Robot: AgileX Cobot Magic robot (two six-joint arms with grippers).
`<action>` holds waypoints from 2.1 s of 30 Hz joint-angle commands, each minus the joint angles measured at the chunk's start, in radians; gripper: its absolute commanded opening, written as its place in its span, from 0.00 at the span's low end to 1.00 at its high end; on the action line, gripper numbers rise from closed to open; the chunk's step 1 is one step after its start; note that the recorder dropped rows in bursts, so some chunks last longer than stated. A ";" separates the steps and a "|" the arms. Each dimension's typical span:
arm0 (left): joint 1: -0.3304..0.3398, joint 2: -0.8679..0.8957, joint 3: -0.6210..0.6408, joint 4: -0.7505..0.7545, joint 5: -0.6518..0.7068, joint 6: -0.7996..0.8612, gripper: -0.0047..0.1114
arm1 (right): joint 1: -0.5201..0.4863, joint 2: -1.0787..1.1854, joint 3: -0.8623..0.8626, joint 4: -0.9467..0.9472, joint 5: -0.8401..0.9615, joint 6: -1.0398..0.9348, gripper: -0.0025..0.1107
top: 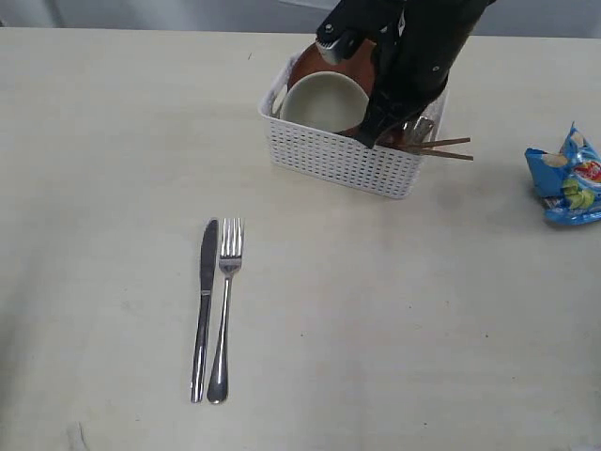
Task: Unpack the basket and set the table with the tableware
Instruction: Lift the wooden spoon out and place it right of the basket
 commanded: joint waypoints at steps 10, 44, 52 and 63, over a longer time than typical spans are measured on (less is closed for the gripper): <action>-0.007 -0.004 0.003 -0.004 -0.010 -0.007 0.04 | -0.005 -0.146 -0.060 -0.257 0.141 0.207 0.02; -0.007 -0.004 0.003 -0.004 -0.010 -0.007 0.04 | -0.536 -0.568 0.652 -0.023 0.175 0.499 0.02; -0.007 -0.004 0.003 -0.004 -0.010 -0.007 0.04 | -0.536 -0.569 0.802 -0.023 0.060 0.504 0.02; -0.007 -0.004 0.003 -0.004 -0.010 -0.007 0.04 | -0.536 -0.442 0.818 -0.068 -0.004 0.573 0.03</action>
